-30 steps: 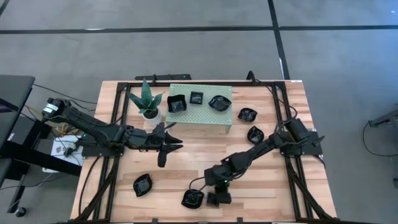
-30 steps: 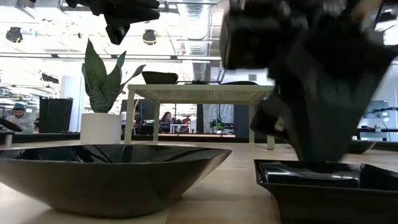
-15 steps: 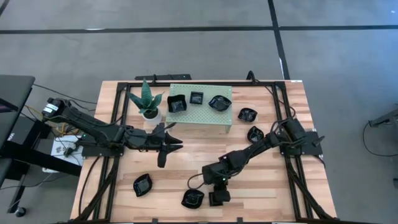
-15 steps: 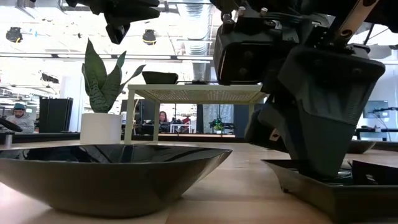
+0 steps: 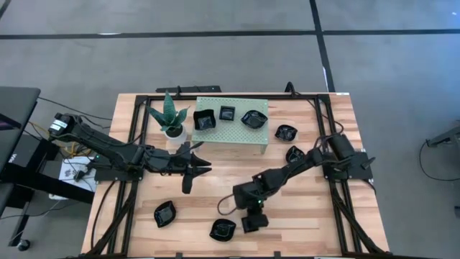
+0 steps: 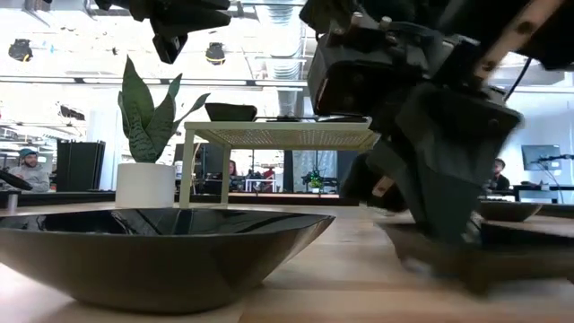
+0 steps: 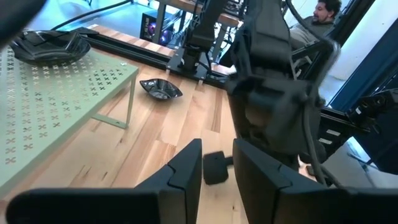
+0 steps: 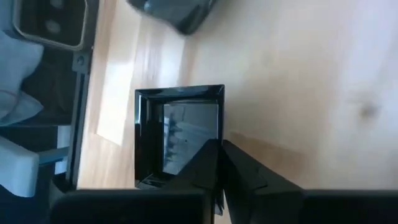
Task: Pick & Place Mini shaped plates
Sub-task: Stack the square plate on top of the other square plate on the shelf
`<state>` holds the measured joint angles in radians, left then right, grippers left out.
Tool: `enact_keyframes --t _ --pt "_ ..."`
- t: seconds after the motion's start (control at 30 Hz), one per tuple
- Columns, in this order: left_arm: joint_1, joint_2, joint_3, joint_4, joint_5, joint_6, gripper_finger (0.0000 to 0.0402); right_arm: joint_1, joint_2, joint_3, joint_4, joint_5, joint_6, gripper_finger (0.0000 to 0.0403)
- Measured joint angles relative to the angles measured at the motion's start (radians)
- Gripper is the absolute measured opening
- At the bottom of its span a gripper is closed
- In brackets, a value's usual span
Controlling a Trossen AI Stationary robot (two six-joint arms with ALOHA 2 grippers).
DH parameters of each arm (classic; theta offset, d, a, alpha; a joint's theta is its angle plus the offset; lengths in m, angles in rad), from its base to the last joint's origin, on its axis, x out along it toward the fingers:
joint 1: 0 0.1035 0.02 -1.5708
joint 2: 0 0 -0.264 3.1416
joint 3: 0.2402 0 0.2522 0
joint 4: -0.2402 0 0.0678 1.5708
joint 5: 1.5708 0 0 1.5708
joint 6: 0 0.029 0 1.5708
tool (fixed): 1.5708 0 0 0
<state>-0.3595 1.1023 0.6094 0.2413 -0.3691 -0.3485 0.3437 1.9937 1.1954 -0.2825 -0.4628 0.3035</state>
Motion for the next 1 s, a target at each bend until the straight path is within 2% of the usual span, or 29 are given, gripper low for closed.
enact_keyframes --t 0.3,0.4,0.57,0.67,0.83,1.0 --pt "0.0 0.0 0.0 0.01 0.0 0.0 0.0092 -0.118 -0.223 0.001 -0.118 0.034 -0.131 0.0006" --pt "0.0 0.0 0.0 0.014 0.0 0.0 0.0092 -0.173 -0.307 0.002 -0.107 0.124 -0.146 0.001" --pt "0.0 0.0 0.0 0.016 0.0 0.0 0.0092 -0.278 -0.431 0.003 -0.103 0.346 -0.109 0.0008" --pt "0.001 0.0 0.0 0.022 0.0 0.0 0.0092 -0.355 -0.476 0.003 -0.111 0.393 -0.101 0.0007" --pt "0.017 0.0 0.0 0.057 -0.001 0.003 0.0092 -0.506 -0.479 0.103 -0.222 0.384 -0.218 0.0012" --pt "0.046 0.0 0.0 0.069 -0.001 0.003 0.0092 -0.626 -0.371 0.311 -0.365 0.383 -0.381 0.0012"
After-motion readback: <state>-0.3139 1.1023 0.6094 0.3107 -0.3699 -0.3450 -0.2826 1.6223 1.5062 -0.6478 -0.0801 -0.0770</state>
